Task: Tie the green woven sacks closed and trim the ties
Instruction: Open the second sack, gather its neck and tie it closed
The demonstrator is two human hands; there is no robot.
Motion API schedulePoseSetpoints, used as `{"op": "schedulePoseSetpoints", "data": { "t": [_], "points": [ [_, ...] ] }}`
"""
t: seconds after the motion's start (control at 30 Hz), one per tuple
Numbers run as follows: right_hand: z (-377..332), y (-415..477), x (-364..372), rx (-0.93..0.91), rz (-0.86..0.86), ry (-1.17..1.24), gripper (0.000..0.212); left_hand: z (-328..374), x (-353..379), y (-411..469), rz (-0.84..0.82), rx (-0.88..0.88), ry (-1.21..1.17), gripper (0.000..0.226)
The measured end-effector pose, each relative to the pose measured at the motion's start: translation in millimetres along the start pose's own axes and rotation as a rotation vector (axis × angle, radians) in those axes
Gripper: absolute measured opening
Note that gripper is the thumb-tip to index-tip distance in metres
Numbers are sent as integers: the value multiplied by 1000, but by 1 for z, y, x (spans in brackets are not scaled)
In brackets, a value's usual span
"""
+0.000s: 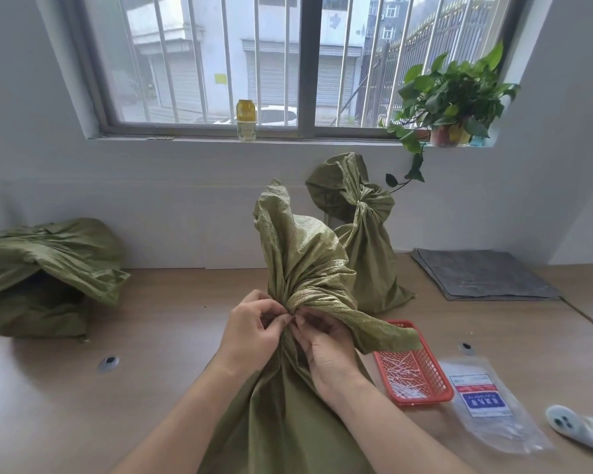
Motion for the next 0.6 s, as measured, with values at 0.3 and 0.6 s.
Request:
{"op": "schedulePoseSetpoints", "data": {
  "t": [0.3, 0.6],
  "points": [
    [1, 0, 0, -1, -1, 15, 18, -6, 0, 0, -6, -29, -54, 16],
    [4, 4, -2, -23, 20, 10, 18, -4, 1, -1, 5, -13, -27, 14]
  ]
}}
Point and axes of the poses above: each hand's wrist, its own y-axis towards the middle knuckle, its own x-axis out of the palm, z = x × y, the point moved 4 cm from there along y, towards the middle knuckle, and after that the axes turned 2 degrees about -z, right-handed, at the moved point
